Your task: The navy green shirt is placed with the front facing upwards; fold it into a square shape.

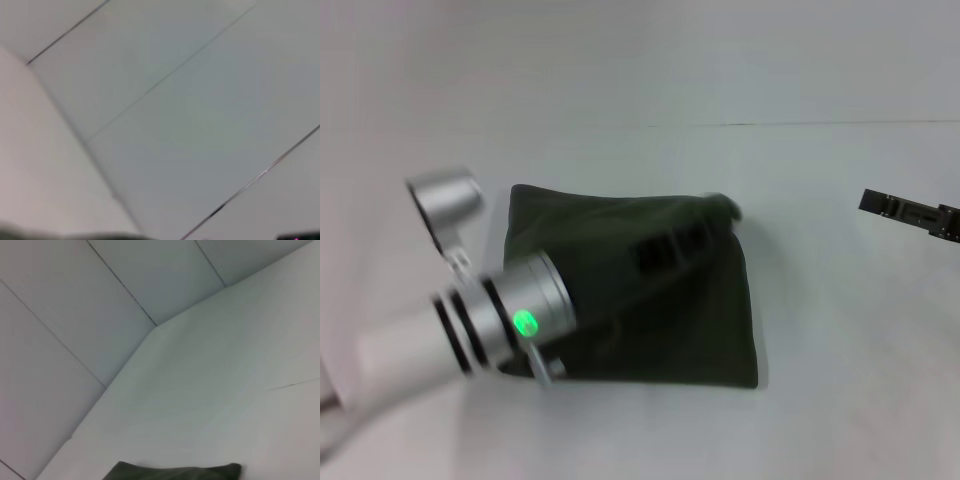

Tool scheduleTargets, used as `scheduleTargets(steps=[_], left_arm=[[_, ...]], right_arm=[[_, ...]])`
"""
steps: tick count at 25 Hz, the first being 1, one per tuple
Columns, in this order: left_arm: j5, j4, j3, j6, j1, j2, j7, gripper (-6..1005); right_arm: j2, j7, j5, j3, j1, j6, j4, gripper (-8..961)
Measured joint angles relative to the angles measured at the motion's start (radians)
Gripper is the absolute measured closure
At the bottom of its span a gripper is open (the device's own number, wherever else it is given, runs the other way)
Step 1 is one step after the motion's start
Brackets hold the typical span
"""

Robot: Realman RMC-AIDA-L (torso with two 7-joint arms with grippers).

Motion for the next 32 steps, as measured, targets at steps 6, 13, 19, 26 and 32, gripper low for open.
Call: scheduleTargets(steps=[6, 13, 19, 26, 32], left_arm=[[-0.023, -0.348, -0.067, -0.077, -0.015, -0.002, 0.371, 985], [0.034, -0.386, -0.068, 0.029, -0.001, -0.002, 0.408, 809], [0.105, -0.276, -0.068, 0.317, 0.047, 0.004, 0.387, 562], [0.103, -0.037, -0.079, 0.352, 0.155, 0.007, 0.323, 339], [0.114, 0.185, -0.047, 0.344, 0.249, 0.011, 0.367, 196]], right_arm=[[-0.012, -0.003, 0.000, 0.003, -0.006, 0.002, 0.000, 52], [-0.021, 0.005, 0.000, 0.009, -0.013, 0.010, -0.003, 53], [-0.040, 0.069, -0.001, 0.002, -0.015, 0.008, 0.000, 53], [-0.083, 0.266, -0.094, -0.037, 0.028, 0.001, 0.003, 52], [-0.091, 0.390, -0.138, -0.101, 0.093, 0.007, 0.027, 52]])
